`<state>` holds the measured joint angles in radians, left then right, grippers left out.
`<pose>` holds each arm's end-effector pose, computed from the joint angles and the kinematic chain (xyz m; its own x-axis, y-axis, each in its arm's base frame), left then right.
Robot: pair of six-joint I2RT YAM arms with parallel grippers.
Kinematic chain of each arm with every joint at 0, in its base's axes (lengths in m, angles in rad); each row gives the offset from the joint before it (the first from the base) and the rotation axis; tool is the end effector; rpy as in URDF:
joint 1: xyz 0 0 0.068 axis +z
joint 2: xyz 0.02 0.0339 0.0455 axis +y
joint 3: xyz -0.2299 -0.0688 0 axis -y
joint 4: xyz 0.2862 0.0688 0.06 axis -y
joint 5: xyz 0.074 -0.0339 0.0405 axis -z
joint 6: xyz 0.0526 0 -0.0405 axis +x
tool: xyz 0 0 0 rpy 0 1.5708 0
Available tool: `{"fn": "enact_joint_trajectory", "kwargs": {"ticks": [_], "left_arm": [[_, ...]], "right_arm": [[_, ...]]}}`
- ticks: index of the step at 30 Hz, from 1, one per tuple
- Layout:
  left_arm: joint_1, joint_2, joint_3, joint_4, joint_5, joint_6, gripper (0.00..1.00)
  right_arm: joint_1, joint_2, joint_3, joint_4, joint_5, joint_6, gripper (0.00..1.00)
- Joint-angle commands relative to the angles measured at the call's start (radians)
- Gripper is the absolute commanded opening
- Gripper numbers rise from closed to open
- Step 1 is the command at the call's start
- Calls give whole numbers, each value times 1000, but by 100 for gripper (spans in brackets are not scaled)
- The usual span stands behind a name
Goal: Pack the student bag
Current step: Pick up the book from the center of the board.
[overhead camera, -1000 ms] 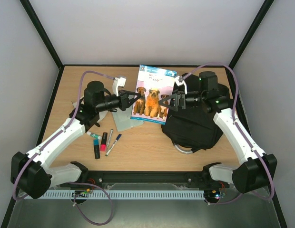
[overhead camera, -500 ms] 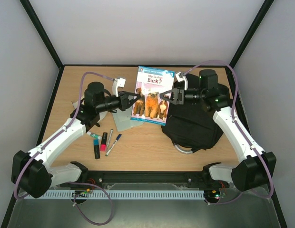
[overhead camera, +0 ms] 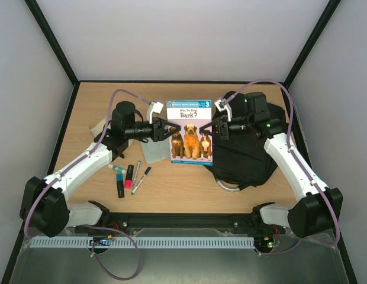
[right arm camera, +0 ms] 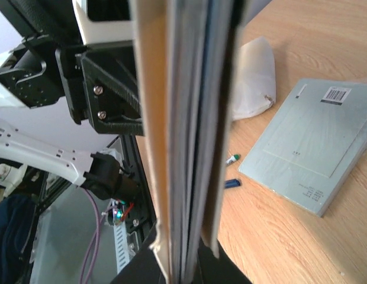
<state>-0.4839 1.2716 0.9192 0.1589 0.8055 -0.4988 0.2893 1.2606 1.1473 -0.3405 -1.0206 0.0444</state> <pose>0.2921 -0.1964 0.2695 -0.6033 -0.0573 -0.7954 0.7517 0.2922 -0.5912 0.3056 0.1377 0.3152 -0.4590 -0.1124 -0.8813 -0.8639 0.2878 0.4132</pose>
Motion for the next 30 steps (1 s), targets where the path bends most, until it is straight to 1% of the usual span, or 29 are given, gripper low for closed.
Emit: {"fn": "enact_joint_trajectory", "kwargs": {"ticks": [1,3,4,6,8,10,11,12,14,18,23,26,30], "left_arm": [[2,10,26,74,76,-2,28],[2,7,27,72,78,0,19],[2,3,29,71,76,0,13],[2,-6,29,65,66,1,4],[2,-19,30,62,56,-2,3],[2,-33,35,61,54,-8,2],[3,-37,38,62,55,-13,3],[4,-43,40,65,57,-18,2],[4,-51,46,72,63,-31,2],[5,-56,52,97,83,-62,2],[5,-44,55,131,103,-90,2],[6,-33,57,118,91,-83,2],[11,-22,57,77,27,-66,2]], "right_arm": [[3,12,-5,-94,-26,-105,3],[3,10,-8,-89,-3,-98,5],[4,10,-9,-82,13,-88,9],[2,7,-17,-64,40,-62,26],[2,4,-39,-37,50,-31,51],[3,-3,-69,-3,83,10,69],[3,-7,-83,9,101,24,76],[3,-11,-95,18,111,32,80],[3,-15,-116,30,105,37,85],[2,-3,-145,33,5,30,89],[3,25,-153,35,-109,27,89],[2,27,-132,21,-185,4,82],[3,-4,-114,19,-214,23,66]]}}
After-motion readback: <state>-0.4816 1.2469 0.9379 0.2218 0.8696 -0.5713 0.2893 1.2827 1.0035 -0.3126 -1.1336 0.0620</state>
